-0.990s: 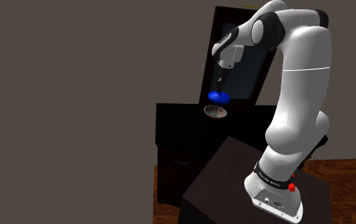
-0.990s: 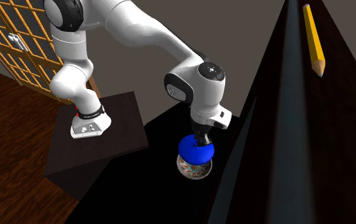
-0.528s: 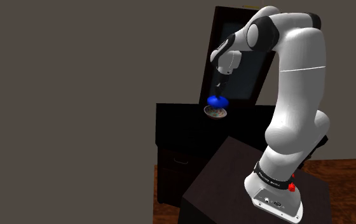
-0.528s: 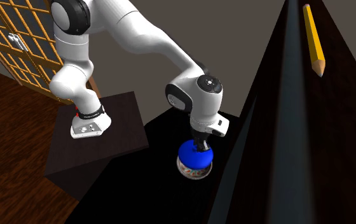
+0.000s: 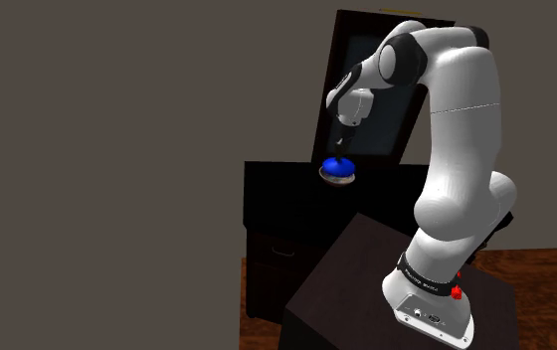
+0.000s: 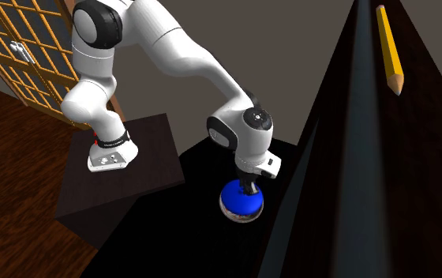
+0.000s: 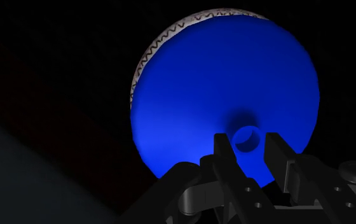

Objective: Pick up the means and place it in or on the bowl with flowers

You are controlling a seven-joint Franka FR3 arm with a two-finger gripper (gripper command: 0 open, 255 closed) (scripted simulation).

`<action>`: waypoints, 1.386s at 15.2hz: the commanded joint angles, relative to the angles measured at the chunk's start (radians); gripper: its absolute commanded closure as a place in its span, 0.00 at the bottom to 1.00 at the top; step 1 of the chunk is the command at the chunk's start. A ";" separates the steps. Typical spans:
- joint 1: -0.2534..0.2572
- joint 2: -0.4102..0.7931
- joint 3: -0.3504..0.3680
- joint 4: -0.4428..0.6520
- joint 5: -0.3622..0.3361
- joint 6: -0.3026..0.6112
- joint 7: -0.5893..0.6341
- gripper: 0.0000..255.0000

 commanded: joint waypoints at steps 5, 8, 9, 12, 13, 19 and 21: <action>-0.007 0.020 0.007 0.000 0.012 0.019 -0.010 1.00; -0.007 0.020 0.007 0.000 0.012 0.019 -0.010 1.00; -0.006 0.020 0.007 0.000 0.012 0.019 -0.009 0.00; -0.007 0.020 0.007 0.000 0.012 0.019 -0.010 0.00; -0.007 0.020 0.007 0.000 0.012 0.019 -0.009 0.00; 0.009 -0.057 -0.023 0.026 -0.038 -0.077 0.021 0.00; 0.009 -0.057 -0.023 0.026 -0.038 -0.077 0.022 0.00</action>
